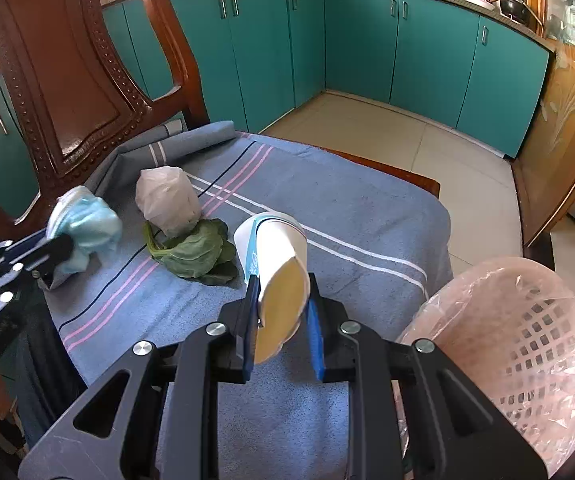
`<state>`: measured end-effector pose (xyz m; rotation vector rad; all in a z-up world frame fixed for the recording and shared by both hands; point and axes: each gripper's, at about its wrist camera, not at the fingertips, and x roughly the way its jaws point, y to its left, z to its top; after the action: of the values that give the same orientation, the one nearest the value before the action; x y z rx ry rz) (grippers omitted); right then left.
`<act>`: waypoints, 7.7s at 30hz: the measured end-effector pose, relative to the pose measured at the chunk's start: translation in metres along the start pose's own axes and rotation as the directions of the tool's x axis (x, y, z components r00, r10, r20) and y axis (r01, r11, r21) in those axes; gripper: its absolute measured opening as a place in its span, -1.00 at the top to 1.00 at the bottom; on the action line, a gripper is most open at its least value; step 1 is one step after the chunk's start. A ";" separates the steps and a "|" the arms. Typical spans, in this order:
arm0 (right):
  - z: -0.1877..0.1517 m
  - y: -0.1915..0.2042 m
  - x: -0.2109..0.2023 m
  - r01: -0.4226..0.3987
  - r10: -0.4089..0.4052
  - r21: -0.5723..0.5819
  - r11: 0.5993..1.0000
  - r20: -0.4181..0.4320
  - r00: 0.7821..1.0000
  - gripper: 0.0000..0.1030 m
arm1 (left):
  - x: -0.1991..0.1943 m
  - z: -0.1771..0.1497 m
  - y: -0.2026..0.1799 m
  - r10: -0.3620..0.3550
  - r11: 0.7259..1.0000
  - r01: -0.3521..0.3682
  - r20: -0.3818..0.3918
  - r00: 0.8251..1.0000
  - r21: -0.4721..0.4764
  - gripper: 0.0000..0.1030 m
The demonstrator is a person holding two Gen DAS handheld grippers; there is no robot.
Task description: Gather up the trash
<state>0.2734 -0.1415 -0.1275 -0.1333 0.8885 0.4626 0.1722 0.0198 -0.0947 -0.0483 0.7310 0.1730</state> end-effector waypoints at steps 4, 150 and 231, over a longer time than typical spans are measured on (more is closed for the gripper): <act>-0.001 0.003 -0.003 -0.003 0.003 -0.007 1.000 0.006 1.000 0.56 | -0.004 -0.003 0.000 0.014 1.000 -0.014 0.004 1.000 0.003 0.64; -0.021 0.008 0.032 -0.014 0.019 0.051 0.999 -0.096 0.995 0.58 | 0.115 0.001 0.032 -0.083 0.994 0.071 -0.162 0.983 -0.081 0.57; -0.025 0.043 0.061 0.060 -0.072 -0.103 0.993 -0.117 0.990 0.72 | 0.062 -0.057 0.045 -0.030 0.999 0.027 -0.187 0.982 -0.019 -0.62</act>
<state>0.2693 -0.0909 -0.1869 -0.2833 0.9771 0.4401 0.1720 0.0668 -0.1782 -0.0914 0.9164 0.1486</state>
